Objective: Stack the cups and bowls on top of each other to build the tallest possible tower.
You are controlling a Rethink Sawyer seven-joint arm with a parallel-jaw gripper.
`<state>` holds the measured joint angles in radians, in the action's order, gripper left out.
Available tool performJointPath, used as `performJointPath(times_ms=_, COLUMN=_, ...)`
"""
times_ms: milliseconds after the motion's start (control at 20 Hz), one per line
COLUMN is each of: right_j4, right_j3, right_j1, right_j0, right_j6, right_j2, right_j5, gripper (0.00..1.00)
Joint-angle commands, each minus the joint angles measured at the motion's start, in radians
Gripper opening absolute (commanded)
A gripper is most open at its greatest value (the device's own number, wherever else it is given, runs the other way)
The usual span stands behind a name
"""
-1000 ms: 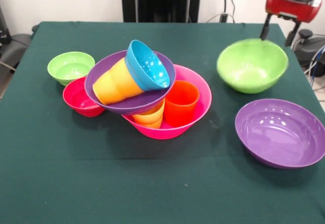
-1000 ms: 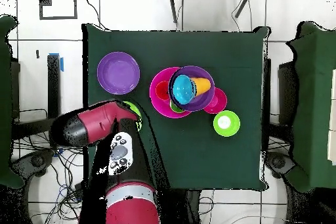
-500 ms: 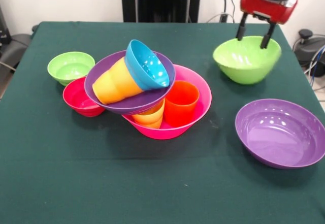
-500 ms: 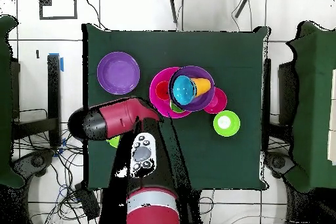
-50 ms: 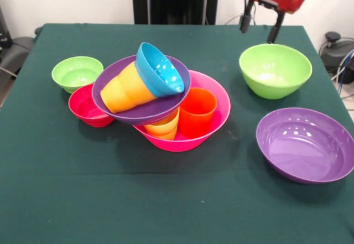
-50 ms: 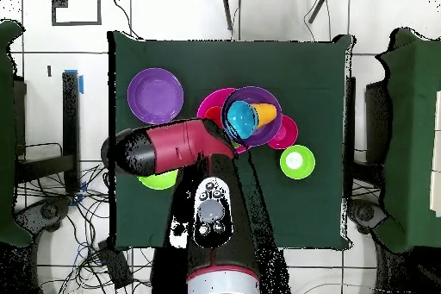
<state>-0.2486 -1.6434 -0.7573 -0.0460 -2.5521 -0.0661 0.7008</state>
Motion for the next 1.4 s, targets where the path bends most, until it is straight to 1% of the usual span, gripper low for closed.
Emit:
performJointPath(times_ms=50, right_j4=-0.029, right_j3=0.092, right_j1=-0.027, right_j0=-0.065, right_j6=0.156, right_j2=-0.051, right_j5=0.147, gripper=1.00)
performJointPath(times_ms=200, right_j4=-0.059, right_j3=0.118, right_j1=0.000, right_j0=-0.091, right_j6=0.174, right_j2=-0.062, right_j5=0.111, gripper=1.00)
performJointPath(times_ms=350, right_j4=-0.082, right_j3=0.116, right_j1=0.033, right_j0=-0.113, right_j6=0.181, right_j2=-0.074, right_j5=0.051, gripper=1.00)
performJointPath(times_ms=450, right_j4=-0.100, right_j3=0.111, right_j1=0.033, right_j0=-0.119, right_j6=0.188, right_j2=-0.072, right_j5=0.035, gripper=1.00)
performJointPath(times_ms=700, right_j4=-0.133, right_j3=0.102, right_j1=0.042, right_j0=-0.126, right_j6=0.191, right_j2=-0.074, right_j5=0.003, gripper=1.00)
performJointPath(times_ms=850, right_j4=-0.141, right_j3=0.080, right_j1=0.061, right_j0=-0.136, right_j6=0.173, right_j2=-0.089, right_j5=-0.042, gripper=1.00)
performJointPath(times_ms=1050, right_j4=-0.166, right_j3=0.080, right_j1=0.092, right_j0=-0.132, right_j6=0.147, right_j2=-0.089, right_j5=-0.092, gripper=1.00)
performJointPath(times_ms=1200, right_j4=-0.186, right_j3=0.089, right_j1=0.122, right_j0=-0.135, right_j6=0.145, right_j2=-0.089, right_j5=-0.130, gripper=1.00)
performJointPath(times_ms=1400, right_j4=-0.211, right_j3=0.117, right_j1=0.149, right_j0=-0.139, right_j6=0.153, right_j2=-0.089, right_j5=-0.157, gripper=1.00)
